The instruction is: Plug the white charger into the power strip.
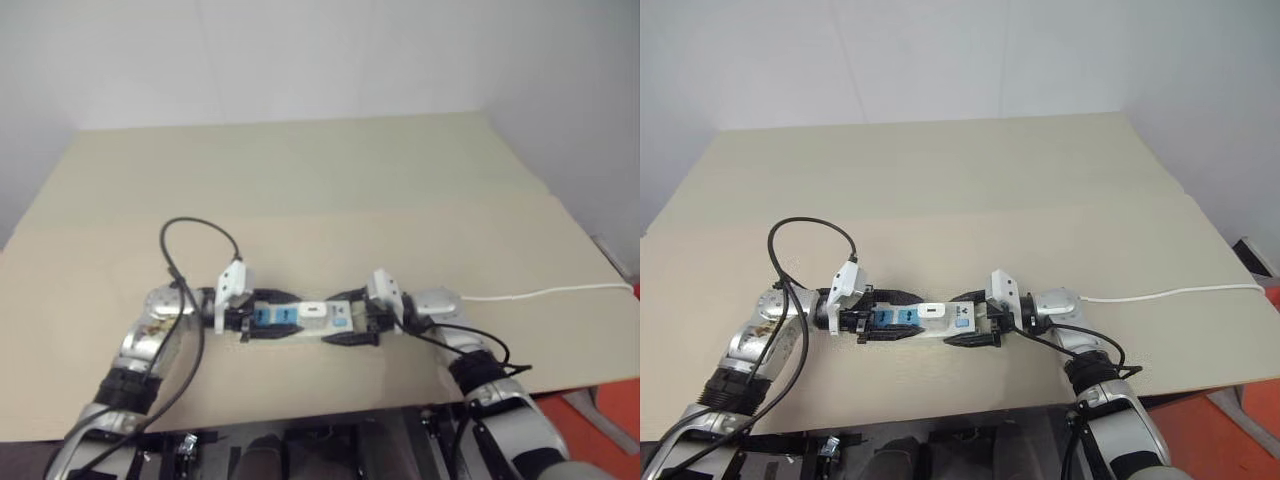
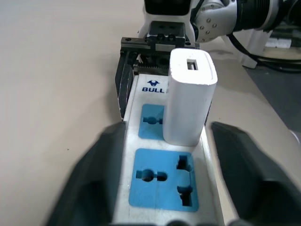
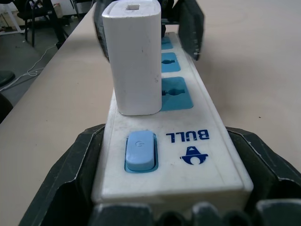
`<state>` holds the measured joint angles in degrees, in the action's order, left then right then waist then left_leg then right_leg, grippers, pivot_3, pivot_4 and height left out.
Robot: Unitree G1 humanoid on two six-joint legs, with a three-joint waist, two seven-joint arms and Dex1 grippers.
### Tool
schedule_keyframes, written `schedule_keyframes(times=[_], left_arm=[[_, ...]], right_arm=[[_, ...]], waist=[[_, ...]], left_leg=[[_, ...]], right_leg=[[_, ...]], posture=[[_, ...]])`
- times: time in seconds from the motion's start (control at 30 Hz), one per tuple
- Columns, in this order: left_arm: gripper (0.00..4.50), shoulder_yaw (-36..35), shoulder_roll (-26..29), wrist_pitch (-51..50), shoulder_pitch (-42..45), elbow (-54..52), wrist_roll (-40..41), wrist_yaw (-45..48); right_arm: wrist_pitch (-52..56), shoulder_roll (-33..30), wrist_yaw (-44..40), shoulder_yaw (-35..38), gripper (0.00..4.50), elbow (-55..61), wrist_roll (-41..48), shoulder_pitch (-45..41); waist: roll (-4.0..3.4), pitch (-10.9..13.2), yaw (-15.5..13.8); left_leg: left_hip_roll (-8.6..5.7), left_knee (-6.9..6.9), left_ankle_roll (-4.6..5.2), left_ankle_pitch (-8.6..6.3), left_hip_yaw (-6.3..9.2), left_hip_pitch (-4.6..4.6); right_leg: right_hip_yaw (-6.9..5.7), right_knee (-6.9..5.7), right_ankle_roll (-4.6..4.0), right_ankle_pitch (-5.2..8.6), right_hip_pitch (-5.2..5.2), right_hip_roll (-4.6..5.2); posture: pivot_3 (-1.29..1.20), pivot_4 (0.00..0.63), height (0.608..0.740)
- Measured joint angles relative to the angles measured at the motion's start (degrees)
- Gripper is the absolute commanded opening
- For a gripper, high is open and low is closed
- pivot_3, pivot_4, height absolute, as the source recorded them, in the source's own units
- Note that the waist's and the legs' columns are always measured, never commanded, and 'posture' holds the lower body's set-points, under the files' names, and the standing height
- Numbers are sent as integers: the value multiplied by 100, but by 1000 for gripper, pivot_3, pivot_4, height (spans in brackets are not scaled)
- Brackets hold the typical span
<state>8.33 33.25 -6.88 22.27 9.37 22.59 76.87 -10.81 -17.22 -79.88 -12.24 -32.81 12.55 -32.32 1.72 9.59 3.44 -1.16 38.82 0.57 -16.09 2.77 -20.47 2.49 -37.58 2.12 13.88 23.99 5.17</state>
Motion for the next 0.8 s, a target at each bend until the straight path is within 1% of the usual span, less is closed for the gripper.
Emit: schedule_keyframes(times=[0.07,0.2,0.27,0.33,0.37,0.43,0.47,0.57,0.67,0.8], left_arm=[[4471,-1,-36,-123,13,-56,5,-20],[4471,-85,-38,-412,18,-304,176,-62],[4471,-275,109,-642,61,-575,420,-55],[4471,-565,346,-852,147,-832,656,-51],[4471,-743,559,-965,164,-1004,770,-21],[4500,-1004,1011,-1135,147,-1254,913,52],[4500,-1113,1234,-1225,115,-1343,918,95],[4500,-1407,1662,-1284,-215,-1510,932,269],[4500,-1675,1910,-1310,-599,-1562,991,385],[4500,-2208,2168,-1325,-1050,-1791,1138,398]], right_arm=[[0,12,0,-1,3429,0,-1,0],[-15,29,-9,0,3429,3,-1,0],[-39,37,-9,-1,3429,3,-4,0],[-65,44,-5,-2,3429,2,-7,6],[-92,54,-4,-6,3429,3,-10,11],[-124,54,-9,-7,4161,4,-8,21],[-127,46,-19,-7,4420,7,-5,26],[-126,-23,-88,-14,4468,71,-2,43],[-125,-229,-69,57,4468,267,3,165],[38,-768,-63,327,4468,847,181,442]], waist=[[0,0,4],[0,0,19],[1,1,32],[1,1,38],[1,1,48],[0,1,57],[0,1,55],[-3,3,37],[-5,5,0],[-10,10,-107]], left_leg=[[1,-1,0,0,0,-2],[4,0,0,0,1,-14],[5,1,0,0,3,-19],[6,0,-1,0,5,-20],[7,0,-2,-1,4,-20],[7,-3,-5,-3,5,-19],[6,-4,-6,-4,6,-18],[5,-4,-7,-4,6,-21],[5,-4,-7,-4,10,-36],[5,-4,-7,-6,13,-62]], right_leg=[[0,-2,0,0,4,-2],[-1,-3,0,0,15,-4],[-2,-2,0,0,18,-4],[-3,0,0,0,19,-4],[-3,1,0,0,19,-5],[-4,1,0,0,19,-5],[-4,6,0,0,17,-5],[-7,12,0,0,18,-2],[-15,25,0,0,23,-1],[-21,48,4,-3,34,4]], posture=[[0,150,740],[0,150,740],[0,150,740],[0,150,740],[0,150,740],[0,150,740],[0,150,740],[0,150,740],[0,150,740],[0,150,740]])
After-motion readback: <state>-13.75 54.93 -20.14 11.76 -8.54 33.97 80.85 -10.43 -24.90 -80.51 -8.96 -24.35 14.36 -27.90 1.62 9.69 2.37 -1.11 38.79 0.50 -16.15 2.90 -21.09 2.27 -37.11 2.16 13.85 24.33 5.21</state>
